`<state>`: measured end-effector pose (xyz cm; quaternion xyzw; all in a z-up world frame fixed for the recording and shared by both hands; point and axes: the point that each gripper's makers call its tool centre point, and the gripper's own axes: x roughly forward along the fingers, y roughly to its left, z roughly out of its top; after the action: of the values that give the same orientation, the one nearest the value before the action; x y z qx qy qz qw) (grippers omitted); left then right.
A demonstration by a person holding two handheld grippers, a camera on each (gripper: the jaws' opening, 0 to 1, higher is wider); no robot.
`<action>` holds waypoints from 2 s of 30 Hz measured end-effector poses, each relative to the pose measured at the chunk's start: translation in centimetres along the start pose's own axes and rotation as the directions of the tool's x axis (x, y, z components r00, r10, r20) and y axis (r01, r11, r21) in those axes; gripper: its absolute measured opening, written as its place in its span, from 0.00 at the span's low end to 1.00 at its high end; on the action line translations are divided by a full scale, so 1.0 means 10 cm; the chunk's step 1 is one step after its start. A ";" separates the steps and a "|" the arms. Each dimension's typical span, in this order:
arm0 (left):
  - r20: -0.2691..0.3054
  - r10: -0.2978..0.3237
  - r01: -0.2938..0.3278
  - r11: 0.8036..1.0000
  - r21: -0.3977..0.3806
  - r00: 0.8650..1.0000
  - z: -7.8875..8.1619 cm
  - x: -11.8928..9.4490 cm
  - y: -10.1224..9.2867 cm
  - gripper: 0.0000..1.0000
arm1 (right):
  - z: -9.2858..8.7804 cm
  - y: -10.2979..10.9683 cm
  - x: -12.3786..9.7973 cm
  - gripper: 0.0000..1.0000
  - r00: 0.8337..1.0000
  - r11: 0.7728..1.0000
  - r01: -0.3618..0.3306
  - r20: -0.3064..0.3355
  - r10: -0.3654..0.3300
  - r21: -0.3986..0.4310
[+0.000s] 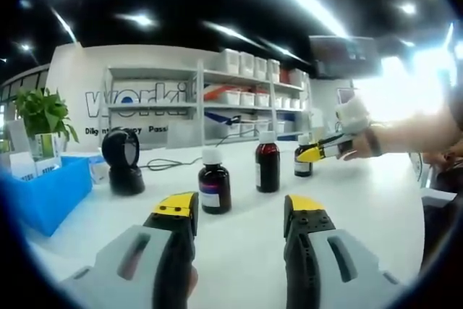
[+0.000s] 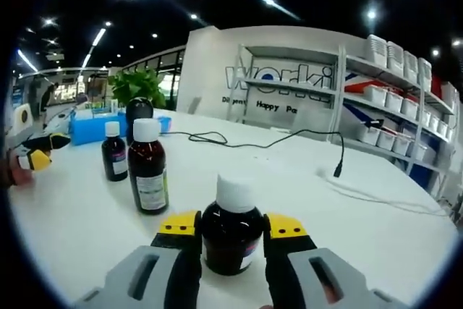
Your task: Rotate the medicine bottle to make it face forward pick up the medicine bottle inspect the drug traceability code place the medicine on the table
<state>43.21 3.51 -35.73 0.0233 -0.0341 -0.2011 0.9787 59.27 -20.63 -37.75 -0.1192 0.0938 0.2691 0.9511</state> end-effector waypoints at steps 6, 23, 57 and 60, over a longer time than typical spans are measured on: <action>-0.007 -0.001 0.001 1.000 0.003 1.000 -0.02 0.00 0.00 0.38 | 0.02 -0.01 -0.02 0.29 0.995 0.995 0.102 0.015 -0.102 0.023; -0.010 -0.006 0.006 1.000 0.001 1.000 0.00 0.00 -0.03 0.38 | 0.01 0.02 -0.07 0.29 0.946 0.937 0.321 0.006 -0.325 0.137; -0.015 -0.018 0.018 1.000 0.009 1.000 -0.02 0.01 -0.03 0.37 | 0.08 0.23 -0.13 0.41 0.971 0.975 -0.219 0.106 0.214 0.036; -0.017 -0.020 0.020 1.000 0.011 1.000 -0.03 0.01 -0.04 0.37 | 0.06 0.22 -0.12 0.40 0.965 0.969 -0.243 0.107 0.239 0.034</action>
<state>43.19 3.12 -36.04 0.0309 -0.0266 -0.2105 0.9767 57.12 -19.25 -37.26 -0.0708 0.0653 0.3862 0.9174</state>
